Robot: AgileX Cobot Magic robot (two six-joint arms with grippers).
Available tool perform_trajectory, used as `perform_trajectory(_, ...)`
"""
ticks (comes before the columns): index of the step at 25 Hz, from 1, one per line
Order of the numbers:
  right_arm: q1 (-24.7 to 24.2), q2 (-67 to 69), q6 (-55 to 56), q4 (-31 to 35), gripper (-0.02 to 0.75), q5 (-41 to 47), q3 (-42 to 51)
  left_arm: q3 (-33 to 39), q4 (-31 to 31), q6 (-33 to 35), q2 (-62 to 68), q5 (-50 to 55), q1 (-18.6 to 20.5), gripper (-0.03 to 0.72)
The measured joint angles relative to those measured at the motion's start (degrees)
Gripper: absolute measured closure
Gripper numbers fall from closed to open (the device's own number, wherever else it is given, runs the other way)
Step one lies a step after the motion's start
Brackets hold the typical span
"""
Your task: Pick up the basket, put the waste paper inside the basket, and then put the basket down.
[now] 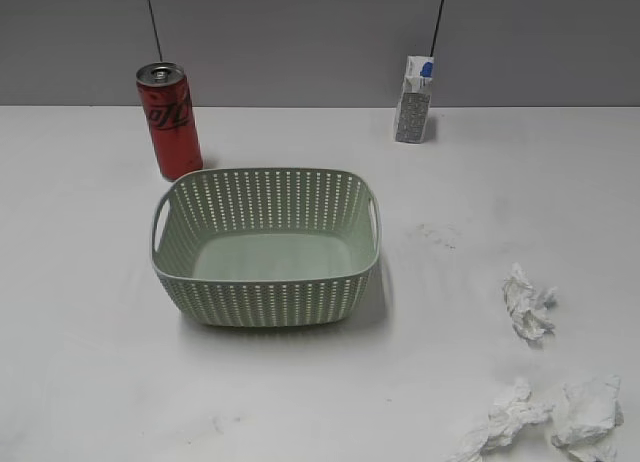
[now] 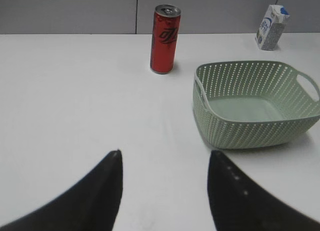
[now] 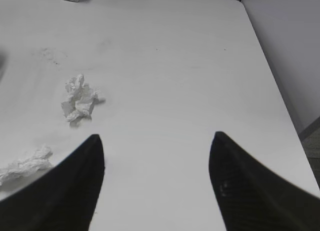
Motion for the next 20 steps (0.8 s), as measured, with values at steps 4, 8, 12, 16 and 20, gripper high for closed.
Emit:
perform_trajectory(4, 0.0, 0.0, 0.0, 0.0, 0.238, 0.0, 0.0, 0.0, -0.1, 0.0, 0.0, -0.5, 0.0, 0.27)
perform_trajectory(8, 0.0, 0.0, 0.0, 0.0, 0.238, 0.0, 0.0, 0.0, -1.1, 0.0, 0.0, -0.6, 0.0, 0.27)
perform_trajectory(12, 0.0, 0.0, 0.0, 0.0, 0.238, 0.0, 0.0, 0.0, -1.3, 0.0, 0.0, -0.6, 0.0, 0.27)
perform_trajectory(16, 0.0, 0.0, 0.0, 0.0, 0.238, 0.0, 0.0, 0.0, -1.7, 0.0, 0.1, -1.1, 0.0, 0.242)
perform_trajectory(20, 0.0, 0.0, 0.0, 0.0, 0.238, 0.0, 0.0, -0.1, -4.2, 0.0, 4.5, -4.6, 0.0, 0.141)
